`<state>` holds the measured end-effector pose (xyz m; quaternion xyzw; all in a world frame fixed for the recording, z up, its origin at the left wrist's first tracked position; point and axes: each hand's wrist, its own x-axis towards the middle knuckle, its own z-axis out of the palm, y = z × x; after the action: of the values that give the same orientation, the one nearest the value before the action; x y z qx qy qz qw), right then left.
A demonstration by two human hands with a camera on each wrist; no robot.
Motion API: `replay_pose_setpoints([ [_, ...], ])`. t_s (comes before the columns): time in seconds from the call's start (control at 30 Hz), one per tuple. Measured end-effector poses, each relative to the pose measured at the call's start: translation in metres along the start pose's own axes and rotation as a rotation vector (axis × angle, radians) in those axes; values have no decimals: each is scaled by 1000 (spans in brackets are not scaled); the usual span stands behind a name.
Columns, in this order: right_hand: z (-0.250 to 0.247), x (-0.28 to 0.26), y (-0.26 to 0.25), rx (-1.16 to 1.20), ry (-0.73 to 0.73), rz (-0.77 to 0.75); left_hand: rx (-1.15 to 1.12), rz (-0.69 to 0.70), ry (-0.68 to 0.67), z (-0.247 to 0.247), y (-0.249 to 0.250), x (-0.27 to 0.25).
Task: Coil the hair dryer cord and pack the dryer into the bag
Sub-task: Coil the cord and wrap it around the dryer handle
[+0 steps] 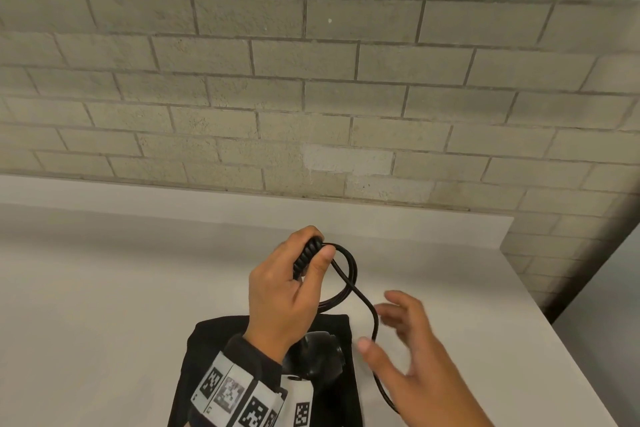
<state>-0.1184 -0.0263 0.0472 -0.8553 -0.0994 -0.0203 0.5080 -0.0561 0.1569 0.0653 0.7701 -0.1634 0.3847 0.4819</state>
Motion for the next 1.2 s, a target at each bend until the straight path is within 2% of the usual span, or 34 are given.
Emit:
replay_pose_setpoints([
  [0.07, 6, 4, -1, 2, -184, 60, -3, 4, -2, 0, 1, -1],
  [0.1, 5, 6, -2, 26, -218, 60, -2, 4, -2, 0, 1, -1],
  [0.2, -16, 14, -3, 94, -96, -63, 1, -5, 4, -3, 0, -2],
  [0.33, -62, 32, -16, 9, 153, -271, -2, 10, -5, -3, 4, -3],
  [0.47, -103, 48, -48, -242, 221, -514, -23, 24, -11, 4, 9, -3],
  [0.57, -119, 63, -65, -303, 266, -588, -45, 20, -16, 10, 12, -4],
  [0.63, -113, 68, -65, -299, 271, -596, -57, 16, -12, 10, 11, -5],
  [0.7, -100, 69, -54, -296, 213, -563, -49, 8, -3, 8, 9, -5],
  [0.83, -65, 56, -34, -241, -43, -403, 17, 7, -8, 3, 8, -5],
  [0.9, -47, 46, -35, -224, -149, -372, 48, 7, -14, 2, 10, -5],
  [1.0, -33, 41, -31, -301, -88, -456, 53, -4, -20, 2, 11, -4],
  [1.1, -34, 44, -29, -444, 15, -574, 46, -8, -23, 1, 11, -4],
  [1.2, -41, 50, -36, -483, 54, -655, 30, 2, -37, 0, 14, -3],
])
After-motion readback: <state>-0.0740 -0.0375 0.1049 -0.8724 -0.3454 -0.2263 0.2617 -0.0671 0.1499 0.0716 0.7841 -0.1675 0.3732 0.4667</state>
